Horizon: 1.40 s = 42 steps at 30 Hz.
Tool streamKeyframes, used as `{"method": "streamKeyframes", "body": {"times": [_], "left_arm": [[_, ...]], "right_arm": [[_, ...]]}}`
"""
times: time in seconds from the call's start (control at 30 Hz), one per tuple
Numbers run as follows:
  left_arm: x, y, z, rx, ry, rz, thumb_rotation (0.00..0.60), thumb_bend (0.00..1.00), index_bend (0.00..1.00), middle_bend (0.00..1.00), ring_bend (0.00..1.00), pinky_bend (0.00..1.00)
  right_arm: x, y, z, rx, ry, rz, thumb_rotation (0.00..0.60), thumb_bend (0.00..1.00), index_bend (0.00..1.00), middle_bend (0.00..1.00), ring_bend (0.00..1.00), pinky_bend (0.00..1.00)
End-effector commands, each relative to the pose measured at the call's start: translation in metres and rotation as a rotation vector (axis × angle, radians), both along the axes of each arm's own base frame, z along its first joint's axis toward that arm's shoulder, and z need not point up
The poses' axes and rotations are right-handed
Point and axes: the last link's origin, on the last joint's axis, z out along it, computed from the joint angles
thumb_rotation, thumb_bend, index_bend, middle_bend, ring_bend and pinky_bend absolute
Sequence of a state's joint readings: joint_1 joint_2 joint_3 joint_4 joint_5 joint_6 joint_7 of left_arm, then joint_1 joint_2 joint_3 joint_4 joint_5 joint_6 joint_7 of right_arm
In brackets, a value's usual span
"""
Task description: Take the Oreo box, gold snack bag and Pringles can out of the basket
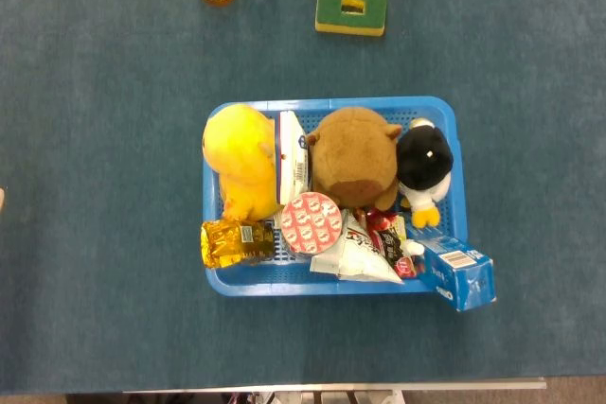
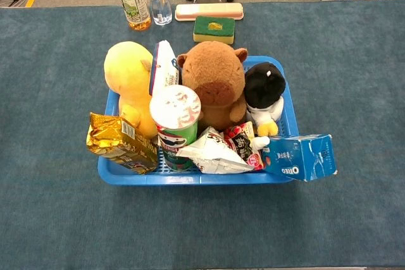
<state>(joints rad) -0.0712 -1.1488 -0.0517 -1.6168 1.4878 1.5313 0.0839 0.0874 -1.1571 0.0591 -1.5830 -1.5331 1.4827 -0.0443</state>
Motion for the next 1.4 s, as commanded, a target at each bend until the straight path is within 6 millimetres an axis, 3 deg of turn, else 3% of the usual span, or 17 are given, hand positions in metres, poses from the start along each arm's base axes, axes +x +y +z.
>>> {"method": "streamKeyframes", "body": {"times": [0.03,0.43,0.63,0.97,1.4], "left_arm": [[0.0,-0.004,0.001,0.006,0.003,0.01,0.6,0.27,0.32,0.35,0.31,0.5],[0.0,-0.01,0.001,0.022,0.01,0.037,0.6,0.27,0.32,0.35,0.31,0.5],[0.002,-0.01,-0.002,0.014,0.013,0.031,0.6,0.27,0.32,0.35,0.31,0.5],[0.002,-0.001,-0.009,-0.007,0.0,0.019,0.6,0.27,0.32,0.35,0.31,0.51],[0.008,0.008,-0.015,-0.013,-0.015,-0.009,0.6,0.27,0.32,0.35,0.31,0.51]], "right_arm": [[-0.001,-0.005,-0.004,0.01,-0.01,0.007,0.6,0.0,0.17,0.21,0.16,0.45],[0.005,-0.019,-0.008,0.049,-0.071,0.058,0.6,0.0,0.17,0.21,0.16,0.45],[0.034,-0.017,-0.005,0.159,-0.213,0.138,0.6,0.0,0.17,0.21,0.16,0.45],[0.084,-0.011,0.005,0.331,-0.257,0.279,0.6,0.0,0.17,0.22,0.16,0.45],[0.107,0.004,0.007,0.472,-0.25,0.313,0.6,0.0,0.17,0.23,0.16,0.45]]}}
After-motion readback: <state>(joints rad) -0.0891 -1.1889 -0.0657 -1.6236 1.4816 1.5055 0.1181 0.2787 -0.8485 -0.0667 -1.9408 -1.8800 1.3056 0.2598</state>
